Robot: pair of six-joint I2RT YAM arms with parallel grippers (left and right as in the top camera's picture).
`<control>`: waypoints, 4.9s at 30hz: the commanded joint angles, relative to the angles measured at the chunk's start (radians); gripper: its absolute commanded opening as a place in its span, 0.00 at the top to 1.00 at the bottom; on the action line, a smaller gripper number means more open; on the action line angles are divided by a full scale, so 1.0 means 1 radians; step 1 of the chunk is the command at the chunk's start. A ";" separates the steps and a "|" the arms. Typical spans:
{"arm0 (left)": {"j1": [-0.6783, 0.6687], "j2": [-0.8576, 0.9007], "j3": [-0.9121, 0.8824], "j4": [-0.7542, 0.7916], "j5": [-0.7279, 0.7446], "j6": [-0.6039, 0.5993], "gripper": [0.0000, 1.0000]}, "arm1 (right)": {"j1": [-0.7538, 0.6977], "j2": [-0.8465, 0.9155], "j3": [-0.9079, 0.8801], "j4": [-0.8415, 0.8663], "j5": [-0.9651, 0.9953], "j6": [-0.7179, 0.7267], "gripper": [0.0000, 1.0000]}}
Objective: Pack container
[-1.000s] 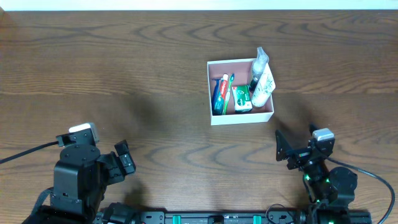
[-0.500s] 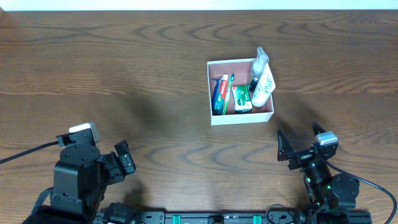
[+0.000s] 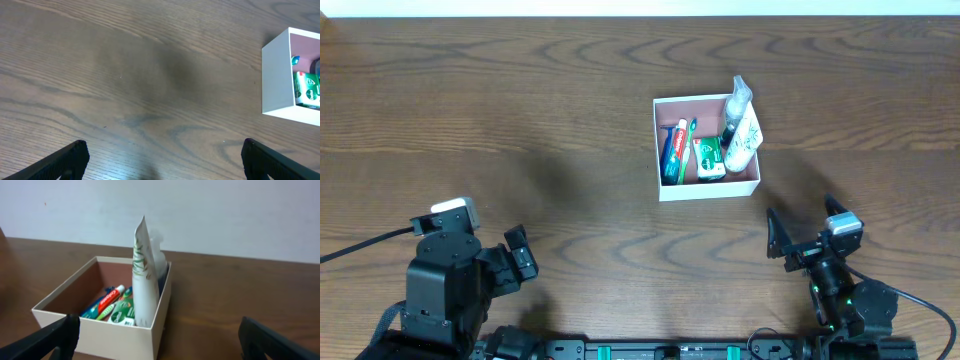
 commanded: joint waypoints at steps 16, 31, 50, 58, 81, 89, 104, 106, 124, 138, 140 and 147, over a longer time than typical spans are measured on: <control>0.006 0.000 0.000 0.000 -0.008 -0.009 0.02 | 0.007 -0.010 -0.053 0.056 0.031 -0.032 0.01; 0.006 0.000 0.000 0.000 -0.008 -0.009 0.02 | 0.007 -0.010 -0.053 0.056 0.030 -0.041 0.01; 0.006 0.000 0.000 0.000 -0.008 -0.009 0.02 | -0.005 -0.010 -0.053 0.041 0.166 -0.037 0.01; 0.006 0.000 0.000 0.000 -0.008 -0.009 0.02 | -0.005 -0.010 -0.053 0.042 0.165 -0.037 0.01; 0.006 0.000 0.000 0.000 -0.008 -0.009 0.02 | -0.005 -0.010 -0.053 0.042 0.165 -0.037 0.01; 0.006 0.000 0.000 -0.002 -0.008 -0.009 0.02 | -0.005 -0.010 -0.053 0.042 0.165 -0.037 0.01; 0.074 -0.076 -0.137 0.227 0.189 0.257 0.02 | -0.005 -0.009 -0.053 0.042 0.165 -0.037 0.01; 0.093 -0.124 -0.234 0.339 0.208 0.286 0.02 | -0.005 -0.008 -0.053 0.042 0.165 -0.037 0.01; 0.220 -0.486 -0.876 0.956 0.513 0.530 0.02 | -0.005 -0.008 -0.053 0.042 0.165 -0.037 0.01; 0.280 -0.546 -0.906 0.955 0.515 0.537 0.02 | -0.005 -0.008 -0.053 0.042 0.165 -0.037 0.01; 0.280 -0.564 -0.915 0.956 0.515 0.537 0.02 | -0.005 -0.008 -0.053 0.042 0.165 -0.037 0.01; 0.280 -0.607 -1.008 1.032 0.454 0.372 0.02 | -0.005 -0.008 -0.053 0.042 0.165 -0.037 0.01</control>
